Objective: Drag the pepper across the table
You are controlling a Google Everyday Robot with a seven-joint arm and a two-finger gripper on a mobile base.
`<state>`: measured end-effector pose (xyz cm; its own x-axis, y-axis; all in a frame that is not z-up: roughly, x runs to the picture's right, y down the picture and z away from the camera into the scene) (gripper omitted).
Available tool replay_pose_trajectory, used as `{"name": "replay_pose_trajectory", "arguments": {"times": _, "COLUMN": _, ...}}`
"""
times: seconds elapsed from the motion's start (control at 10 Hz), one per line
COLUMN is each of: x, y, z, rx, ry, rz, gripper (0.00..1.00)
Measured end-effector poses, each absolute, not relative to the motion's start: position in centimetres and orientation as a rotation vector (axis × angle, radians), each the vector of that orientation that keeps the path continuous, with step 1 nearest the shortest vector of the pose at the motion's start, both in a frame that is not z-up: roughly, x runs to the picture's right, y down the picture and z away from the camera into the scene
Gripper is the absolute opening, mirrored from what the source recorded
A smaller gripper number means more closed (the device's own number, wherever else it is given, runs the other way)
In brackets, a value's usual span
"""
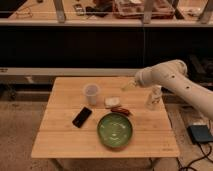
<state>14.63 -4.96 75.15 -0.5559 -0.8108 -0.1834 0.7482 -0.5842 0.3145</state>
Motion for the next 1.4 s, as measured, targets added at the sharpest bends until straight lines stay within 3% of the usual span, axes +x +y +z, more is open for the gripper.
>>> {"name": "replay_pose_trajectory", "arguments": {"times": 0.5, "x": 11.0, "y": -3.7, "z": 76.2, "rx": 0.516, "ry": -0.337, "rz": -2.272, "gripper": 0.8}}
{"name": "replay_pose_trajectory", "arguments": {"times": 0.8, "x": 7.8, "y": 0.3, "z": 80.0, "rx": 0.592, "ry": -0.403, "rz": -2.523, "gripper": 0.8}}
{"name": "replay_pose_trajectory", "arguments": {"times": 1.4, "x": 10.8, "y": 6.0, "z": 88.3, "rx": 0.436, "ry": -0.478, "rz": -2.762, "gripper": 0.8}}
